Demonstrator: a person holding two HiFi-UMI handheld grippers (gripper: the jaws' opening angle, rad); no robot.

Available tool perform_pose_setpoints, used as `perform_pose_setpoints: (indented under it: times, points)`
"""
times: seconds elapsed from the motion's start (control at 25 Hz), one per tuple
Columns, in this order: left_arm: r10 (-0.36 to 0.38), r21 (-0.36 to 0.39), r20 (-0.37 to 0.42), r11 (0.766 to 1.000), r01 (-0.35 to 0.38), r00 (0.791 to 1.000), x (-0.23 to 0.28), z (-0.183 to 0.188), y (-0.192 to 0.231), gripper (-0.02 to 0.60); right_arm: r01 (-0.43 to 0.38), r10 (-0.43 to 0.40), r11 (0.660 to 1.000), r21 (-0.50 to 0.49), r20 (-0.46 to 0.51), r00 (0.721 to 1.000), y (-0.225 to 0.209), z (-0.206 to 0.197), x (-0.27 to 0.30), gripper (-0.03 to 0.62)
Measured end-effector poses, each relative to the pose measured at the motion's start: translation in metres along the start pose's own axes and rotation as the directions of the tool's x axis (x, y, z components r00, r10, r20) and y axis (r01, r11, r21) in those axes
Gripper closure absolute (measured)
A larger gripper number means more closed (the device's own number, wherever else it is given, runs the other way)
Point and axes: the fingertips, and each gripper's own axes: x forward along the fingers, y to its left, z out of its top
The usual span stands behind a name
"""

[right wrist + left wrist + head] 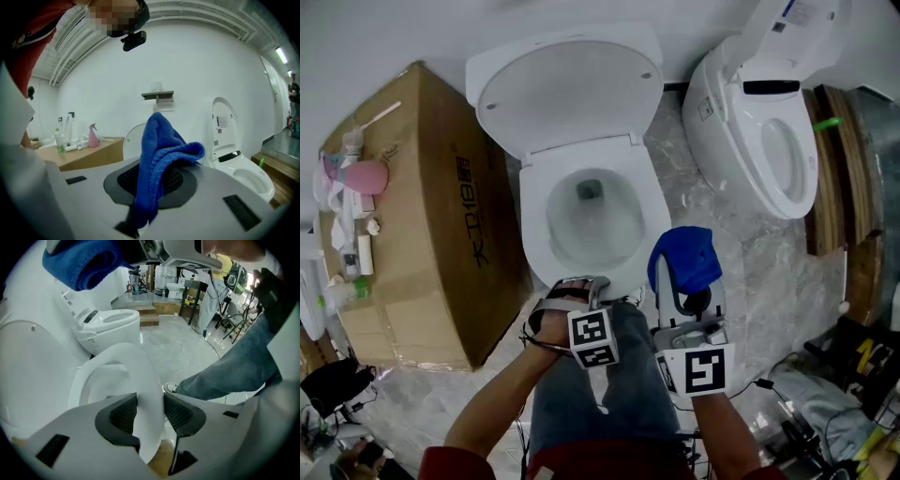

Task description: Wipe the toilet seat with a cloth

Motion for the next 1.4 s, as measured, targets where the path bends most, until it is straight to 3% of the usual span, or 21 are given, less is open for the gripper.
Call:
perform_pose_setpoints:
  times: [0.36, 0.64, 1.12, 1.4]
  points:
    - [-0.003, 0.031, 0.000, 1.000, 0.003, 1.000, 0.071, -0.023, -0.020, 0.360, -0.050, 0.050, 0.997, -0.053, -0.014, 0.999, 0.001, -0.078, 0.027, 0.528]
    - [-0.040, 0.003, -0.027, 0.999, 0.040, 0.999, 0.121, -0.041, -0.029, 0.371, -0.021, 0.021, 0.999, -0.033, -0.018, 1.000, 0.003, -0.119, 0.028, 0.529]
    - [-0.091, -0.029, -0.058, 0.996, 0.090, 0.994, 0.170, -0.057, -0.033, 0.380, 0.001, -0.002, 1.000, -0.015, -0.033, 0.999, 0.000, -0.144, 0.020, 0.529]
    - [-0.092, -0.036, -0.030, 0.995, 0.091, 0.995, 0.174, -0.059, -0.030, 0.379, -0.030, 0.027, 0.999, -0.038, -0.078, 0.997, 0.002, -0.157, 0.018, 0.528]
